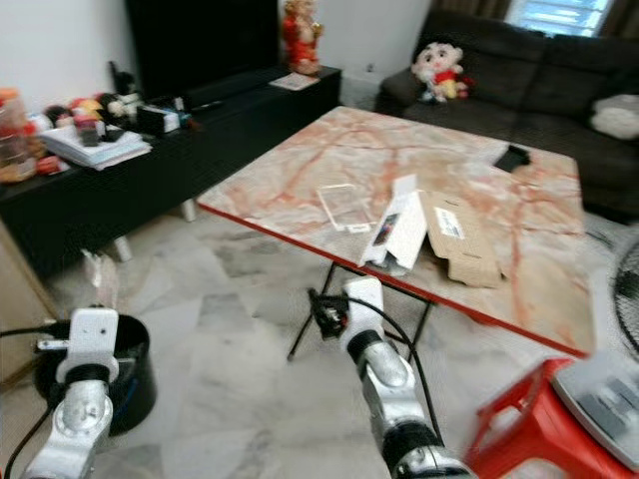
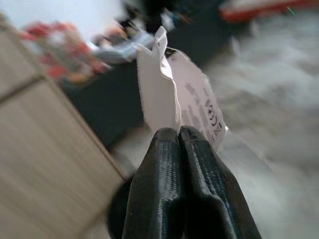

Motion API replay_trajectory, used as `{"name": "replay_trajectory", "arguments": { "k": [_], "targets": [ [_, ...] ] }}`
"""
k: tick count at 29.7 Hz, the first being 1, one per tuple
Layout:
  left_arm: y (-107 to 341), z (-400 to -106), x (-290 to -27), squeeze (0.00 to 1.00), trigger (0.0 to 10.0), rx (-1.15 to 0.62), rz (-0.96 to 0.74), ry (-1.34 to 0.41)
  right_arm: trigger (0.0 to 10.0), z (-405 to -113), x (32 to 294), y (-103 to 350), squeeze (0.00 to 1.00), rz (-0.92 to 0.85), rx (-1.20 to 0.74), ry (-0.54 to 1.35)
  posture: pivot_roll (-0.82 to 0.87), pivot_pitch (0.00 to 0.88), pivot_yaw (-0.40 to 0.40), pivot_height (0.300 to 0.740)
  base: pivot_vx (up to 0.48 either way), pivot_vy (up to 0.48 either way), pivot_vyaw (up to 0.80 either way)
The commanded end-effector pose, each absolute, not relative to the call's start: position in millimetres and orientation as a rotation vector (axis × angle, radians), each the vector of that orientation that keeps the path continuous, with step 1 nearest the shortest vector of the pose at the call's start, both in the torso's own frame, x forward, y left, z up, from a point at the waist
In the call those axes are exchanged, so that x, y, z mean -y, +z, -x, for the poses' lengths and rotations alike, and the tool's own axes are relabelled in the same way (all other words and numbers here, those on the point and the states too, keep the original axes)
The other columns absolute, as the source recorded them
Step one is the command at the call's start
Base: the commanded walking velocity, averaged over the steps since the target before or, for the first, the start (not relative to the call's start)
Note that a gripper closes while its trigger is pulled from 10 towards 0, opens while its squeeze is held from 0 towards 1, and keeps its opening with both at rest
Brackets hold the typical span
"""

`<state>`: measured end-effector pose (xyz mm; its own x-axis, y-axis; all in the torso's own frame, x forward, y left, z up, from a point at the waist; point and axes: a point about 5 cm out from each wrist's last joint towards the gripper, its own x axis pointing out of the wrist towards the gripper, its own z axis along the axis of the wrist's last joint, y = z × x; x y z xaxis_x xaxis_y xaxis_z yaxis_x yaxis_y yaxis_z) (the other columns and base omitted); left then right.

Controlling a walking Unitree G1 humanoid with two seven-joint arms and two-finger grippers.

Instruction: Picking trash to rubbish bin

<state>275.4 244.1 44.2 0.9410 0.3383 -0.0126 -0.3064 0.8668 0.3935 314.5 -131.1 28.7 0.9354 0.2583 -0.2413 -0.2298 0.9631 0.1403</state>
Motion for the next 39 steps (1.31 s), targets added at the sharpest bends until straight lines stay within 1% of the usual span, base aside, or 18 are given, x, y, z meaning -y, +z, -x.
{"name": "replay_trajectory", "arguments": {
  "k": [1,4,5,6,8,11,13,15,17,18,21,24,33,39],
  "targets": [
    [28,-266,-245,0.00,10.0,-0.158,-0.374,0.335,10.0,-307,150,15,0.00,-0.143,-0.347,0.121,0.03,0.000,-0.085,0.740,0.000,0.000,0.00],
    [26,-265,-246,0.00,10.0,-0.169,-0.369,0.336,10.0,-305,153,12,0.00,-0.160,-0.363,0.098,0.03,0.000,-0.085,0.740,0.000,0.000,0.00],
    [16,-259,-247,0.00,10.0,-0.222,-0.360,0.335,10.0,-297,167,1,0.00,-0.179,-0.427,0.011,0.03,0.000,-0.085,0.740,0.000,0.000,0.00],
    [16,-259,-247,0.00,10.0,-0.222,-0.360,0.335,10.0,-297,167,1,0.00,-0.179,-0.427,0.011,0.03,0.000,-0.085,0.740,0.000,0.000,0.00],
    [0,-248,-248,0.00,10.0,-0.309,-0.355,0.320,10.0,-278,187,-17,0.00,-0.180,-0.535,-0.088,0.02,0.000,-0.085,0.740,0.000,0.000,0.00],
    [-8,-242,-247,0.00,10.0,-0.348,-0.355,0.307,10.0,-265,195,-28,0.00,-0.153,-0.598,-0.113,0.02,0.000,-0.086,0.740,0.000,0.000,0.00],
    [-16,-236,-247,0.00,10.0,-0.392,-0.353,0.297,10.0,-250,200,-40,0.00,-0.124,-0.674,-0.127,0.03,0.000,-0.087,0.740,0.000,0.000,0.00],
    [-17,-235,-247,0.00,10.0,-0.398,-0.353,0.297,10.0,-247,201,-42,0.00,-0.124,-0.685,-0.131,0.03,0.000,-0.087,0.740,0.000,0.000,0.00],
    [-24,-228,-247,0.00,10.0,-0.438,-0.343,0.290,10.0,-227,205,-56,0.00,-0.105,-0.772,-0.146,0.02,0.000,-0.086,0.740,0.000,0.000,0.00],
    [-24,-228,-247,0.00,10.0,-0.438,-0.343,0.290,10.0,-227,205,-56,0.00,-0.105,-0.772,-0.146,0.02,0.000,-0.086,0.740,0.000,0.000,0.00],
    [-33,-219,-246,0.00,10.0,-0.489,-0.334,0.277,10.0,-205,206,-70,0.00,-0.108,-0.861,-0.164,0.03,0.003,-0.088,0.740,0.000,0.000,0.00],
    [-42,-211,-246,0.00,10.0,-0.556,-0.332,0.271,10.0,-197,200,-75,0.00,-0.136,-0.881,-0.164,0.03,0.006,-0.086,0.740,0.000,0.000,0.00],
    [-66,-183,-243,0.00,10.0,-0.749,-0.229,0.278,10.0,-194,193,-78,0.00,-0.150,-0.905,-0.174,0.03,0.004,-0.076,0.740,0.000,0.000,0.00],
    [-72,-174,-243,0.00,10.0,-0.798,-0.194,0.300,10.0,-194,188,-79,0.00,-0.132,-0.913,-0.143,0.03,0.007,-0.075,0.740,0.000,0.000,0.00]
  ]
}}
